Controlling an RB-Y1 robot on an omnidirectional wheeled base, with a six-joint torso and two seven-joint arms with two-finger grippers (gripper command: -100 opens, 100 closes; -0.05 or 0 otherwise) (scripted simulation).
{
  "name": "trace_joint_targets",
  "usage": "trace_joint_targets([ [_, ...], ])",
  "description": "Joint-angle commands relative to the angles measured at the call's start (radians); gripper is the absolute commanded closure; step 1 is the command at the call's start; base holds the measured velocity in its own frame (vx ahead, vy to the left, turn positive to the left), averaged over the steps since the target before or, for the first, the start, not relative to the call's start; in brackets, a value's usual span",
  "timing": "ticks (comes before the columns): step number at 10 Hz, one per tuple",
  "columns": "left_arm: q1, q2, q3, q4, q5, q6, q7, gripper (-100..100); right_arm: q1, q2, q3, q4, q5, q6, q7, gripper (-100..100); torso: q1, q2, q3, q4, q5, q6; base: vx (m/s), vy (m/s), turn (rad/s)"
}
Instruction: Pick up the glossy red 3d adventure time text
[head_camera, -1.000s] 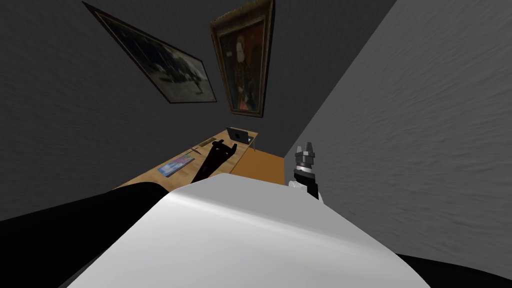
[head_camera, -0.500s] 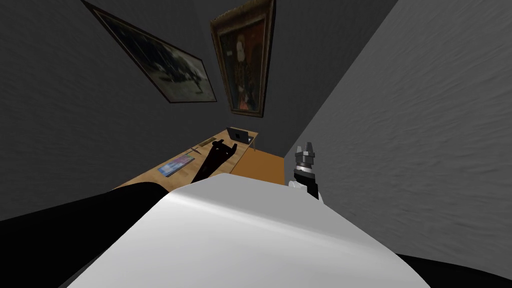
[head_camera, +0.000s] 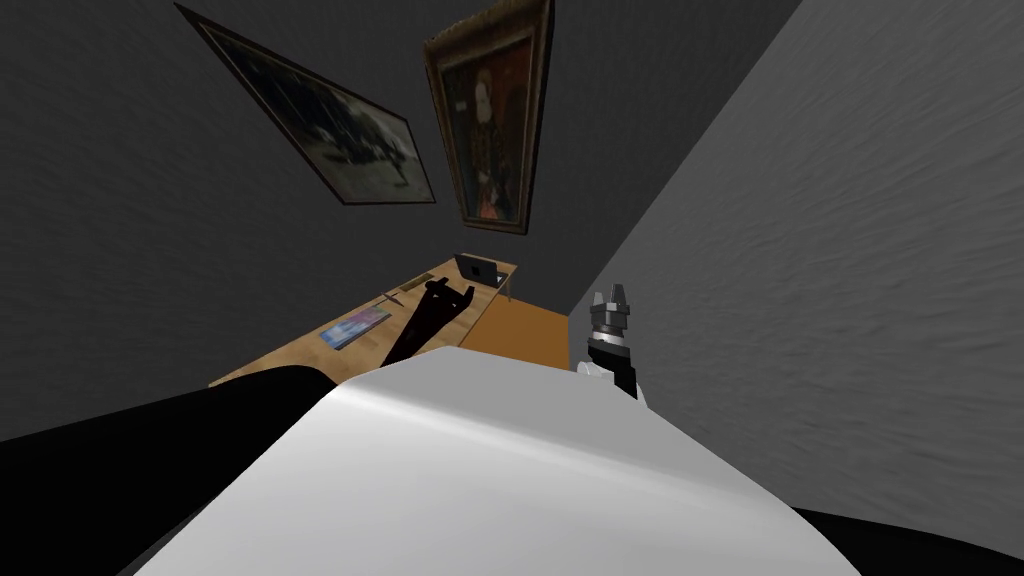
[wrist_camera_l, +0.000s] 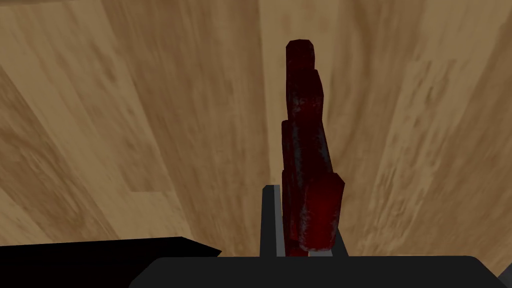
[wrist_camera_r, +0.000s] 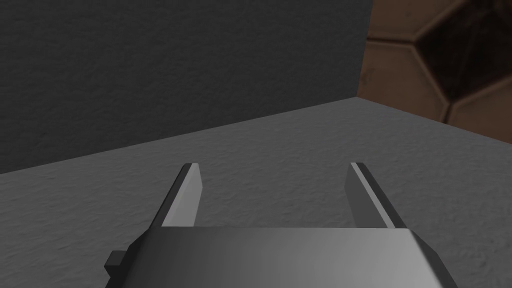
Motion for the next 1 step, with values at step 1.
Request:
trace_joint_targets([
  [1, 0.0, 0.0, 0.0, 0.0, 0.0, 0.0, 0.0, 0, 0.0, 0.0, 0.0, 0.0, 0.0, 0.0, 0.0, 0, 0.0, 0.0, 0.0, 0.0, 0.0, 0.0, 0.0, 0.0, 0.0],
])
